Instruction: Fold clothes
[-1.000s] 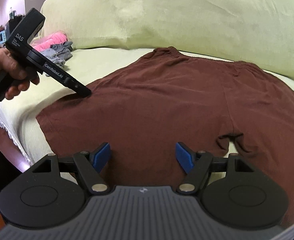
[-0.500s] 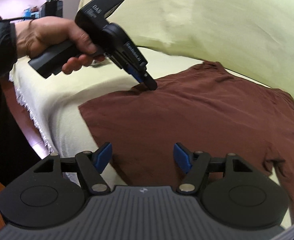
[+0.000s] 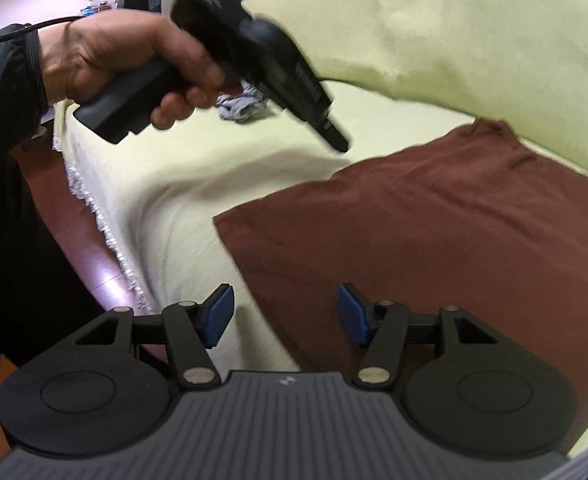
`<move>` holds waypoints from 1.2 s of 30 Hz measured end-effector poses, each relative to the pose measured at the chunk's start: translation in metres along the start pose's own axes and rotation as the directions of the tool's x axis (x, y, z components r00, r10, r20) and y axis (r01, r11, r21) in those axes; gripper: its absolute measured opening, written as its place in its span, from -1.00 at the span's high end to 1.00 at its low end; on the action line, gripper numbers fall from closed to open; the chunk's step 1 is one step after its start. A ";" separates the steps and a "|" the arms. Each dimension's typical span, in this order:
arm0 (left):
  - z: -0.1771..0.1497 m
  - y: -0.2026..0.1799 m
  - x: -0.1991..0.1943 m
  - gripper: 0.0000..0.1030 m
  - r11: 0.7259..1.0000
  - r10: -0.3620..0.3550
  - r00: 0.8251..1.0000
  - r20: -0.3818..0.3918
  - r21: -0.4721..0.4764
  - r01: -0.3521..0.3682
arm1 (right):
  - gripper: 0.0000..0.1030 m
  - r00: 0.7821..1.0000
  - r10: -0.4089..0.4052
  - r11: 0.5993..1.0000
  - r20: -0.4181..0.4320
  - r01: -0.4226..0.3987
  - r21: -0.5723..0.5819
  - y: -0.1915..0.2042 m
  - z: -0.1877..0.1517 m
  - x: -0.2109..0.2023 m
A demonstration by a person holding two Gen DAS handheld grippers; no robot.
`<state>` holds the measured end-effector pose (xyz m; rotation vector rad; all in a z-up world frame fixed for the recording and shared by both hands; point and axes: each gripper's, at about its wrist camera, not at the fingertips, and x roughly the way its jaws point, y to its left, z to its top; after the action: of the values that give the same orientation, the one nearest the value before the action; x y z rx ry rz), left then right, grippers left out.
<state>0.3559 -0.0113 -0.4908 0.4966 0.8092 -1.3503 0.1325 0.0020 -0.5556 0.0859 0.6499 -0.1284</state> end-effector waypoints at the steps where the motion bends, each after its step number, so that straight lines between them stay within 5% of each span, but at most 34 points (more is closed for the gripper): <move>1: 0.000 -0.004 0.002 1.00 1.000 -0.006 1.000 -0.006 0.014 0.006 | -0.08 1.000 0.007 1.000 -0.004 -0.007 0.002 0.000 -0.001 -0.001; 5: -0.001 -0.031 0.024 0.94 0.993 0.024 0.997 -0.077 0.115 -0.015 | -0.05 0.999 -0.044 0.999 0.002 0.044 -0.011 0.001 -0.011 -0.014; 12: -0.016 -0.027 0.006 0.93 0.995 0.046 0.993 -0.105 0.097 -0.036 | -0.05 0.962 -0.273 0.949 0.006 0.268 0.168 -0.042 -0.037 -0.053; 17: -0.011 -0.038 -0.014 0.91 0.991 0.071 0.995 -0.070 0.121 -0.062 | -0.05 0.962 -0.270 0.935 -0.029 0.270 0.230 -0.053 -0.051 -0.077; 20: -0.002 -0.058 -0.014 0.61 0.987 0.038 0.999 -0.024 0.156 -0.034 | -0.05 0.927 -0.374 0.888 0.019 0.352 0.297 -0.063 -0.060 -0.107; 25: 0.015 -0.112 0.010 0.61 0.966 -0.054 0.998 -0.028 0.252 0.059 | -0.08 0.834 -0.552 0.744 -0.007 0.496 0.447 -0.107 -0.082 -0.140; 27: 0.021 -0.134 0.020 0.60 0.950 -0.091 0.995 -0.041 0.295 0.099 | -0.08 0.820 -0.573 0.717 -0.006 0.504 0.481 -0.123 -0.088 -0.145; 32: 0.032 -0.182 0.042 0.59 0.920 -0.164 0.985 -0.049 0.352 0.170 | -0.09 0.826 -0.559 0.687 -0.068 0.508 0.520 -0.140 -0.109 -0.149; 36: 0.037 -0.209 0.062 0.54 0.917 -0.180 0.982 -0.053 0.351 0.187 | -0.09 0.795 -0.603 0.640 -0.061 0.529 0.558 -0.139 -0.122 -0.171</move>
<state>0.1620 -0.1169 -0.4860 0.7315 0.6392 -1.6818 -0.0949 -0.1049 -0.5537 0.4314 0.4676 -0.9440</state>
